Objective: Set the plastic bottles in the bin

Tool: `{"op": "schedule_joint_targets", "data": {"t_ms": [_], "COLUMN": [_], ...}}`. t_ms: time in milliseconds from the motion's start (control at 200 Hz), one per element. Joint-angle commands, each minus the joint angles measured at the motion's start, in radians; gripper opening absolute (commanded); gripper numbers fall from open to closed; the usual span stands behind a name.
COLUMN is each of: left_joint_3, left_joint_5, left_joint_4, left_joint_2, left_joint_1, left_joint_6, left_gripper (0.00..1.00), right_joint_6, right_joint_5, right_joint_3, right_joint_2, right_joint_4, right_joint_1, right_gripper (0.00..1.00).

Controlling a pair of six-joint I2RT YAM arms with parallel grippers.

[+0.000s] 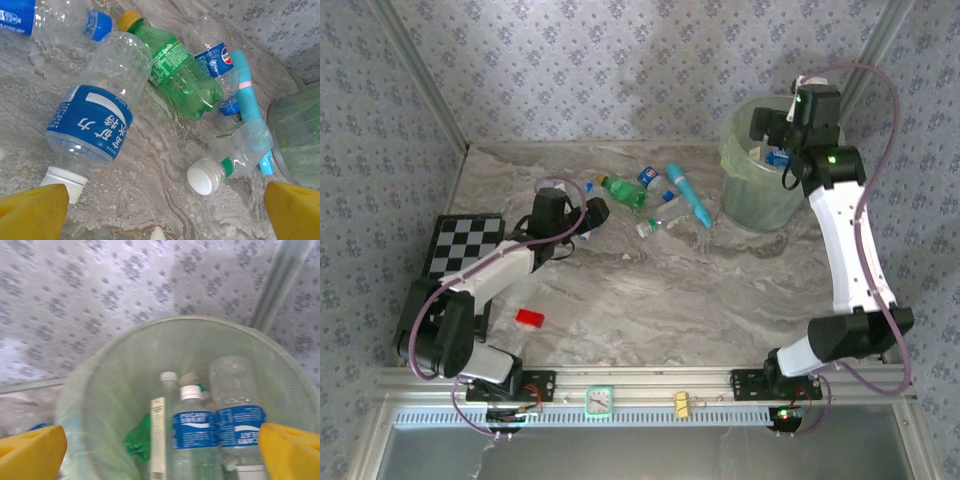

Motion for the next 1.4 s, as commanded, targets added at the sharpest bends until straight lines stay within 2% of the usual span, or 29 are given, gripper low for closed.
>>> {"op": "schedule_joint_targets", "data": {"t_ms": [0,215,470,785,1144,1339,1394], "left_joint_3": [0.068,0.172,0.327,0.445,0.536,0.548,0.547], "left_joint_5": [0.004,-0.071,-0.104,-0.190,-0.149,-0.151,-0.146], "left_joint_4": [-0.040,-0.181,-0.307,-0.371,-0.439,-0.446,-0.448], "left_joint_2": [0.023,0.094,0.273,0.427,0.551,0.580,0.584], "left_joint_1": [0.000,0.000,0.003,0.006,0.009,0.011,0.011], "left_joint_6": [0.096,0.241,0.348,0.429,0.476,0.485,0.488], "left_gripper": [1.00,1.00,0.99,0.96,0.92,0.85,0.80], "right_joint_6": [0.068,0.101,0.135,0.140,0.120,0.119,0.118], "right_joint_5": [-0.187,-0.263,-0.243,-0.197,-0.203,-0.222,-0.226], "right_joint_3": [-0.113,-0.343,-0.474,-0.531,-0.539,-0.532,-0.531], "right_joint_2": [-0.069,-0.179,-0.160,-0.115,-0.083,-0.070,-0.070], "right_joint_4": [0.155,0.296,0.353,0.386,0.391,0.378,0.376], "right_joint_1": [0.014,0.106,0.212,0.272,0.308,0.309,0.311], "right_gripper": [1.00,1.00,1.00,1.00,1.00,1.00,1.00]}}
